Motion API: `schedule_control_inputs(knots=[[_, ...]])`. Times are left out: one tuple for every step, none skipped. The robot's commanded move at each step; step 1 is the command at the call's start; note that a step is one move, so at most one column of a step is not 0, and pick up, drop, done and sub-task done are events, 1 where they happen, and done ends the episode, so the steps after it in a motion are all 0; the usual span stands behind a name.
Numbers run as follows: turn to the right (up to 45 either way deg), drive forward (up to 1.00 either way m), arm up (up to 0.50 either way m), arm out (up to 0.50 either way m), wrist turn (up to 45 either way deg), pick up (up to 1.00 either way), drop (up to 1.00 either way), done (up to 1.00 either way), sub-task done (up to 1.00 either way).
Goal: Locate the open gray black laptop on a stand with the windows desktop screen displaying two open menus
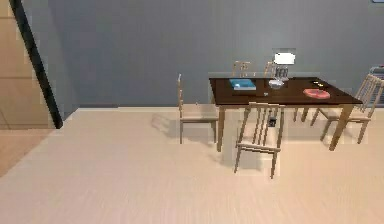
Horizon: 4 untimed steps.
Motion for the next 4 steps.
schedule_control_inputs(knots=[[0.0,0.75,0.00,0.00,0.0,0.00,0.00,0.00,0.00],[-45.0,0.00,0.00,0.00,0.0,0.00,0.00,0.00,0.00],[-15.0,0.00,0.00,0.00,0.0,0.00,0.00,0.00,0.00],[0.0,0.65,0.00,0.00,0.0,0.00,0.00,0.00,0.00]])
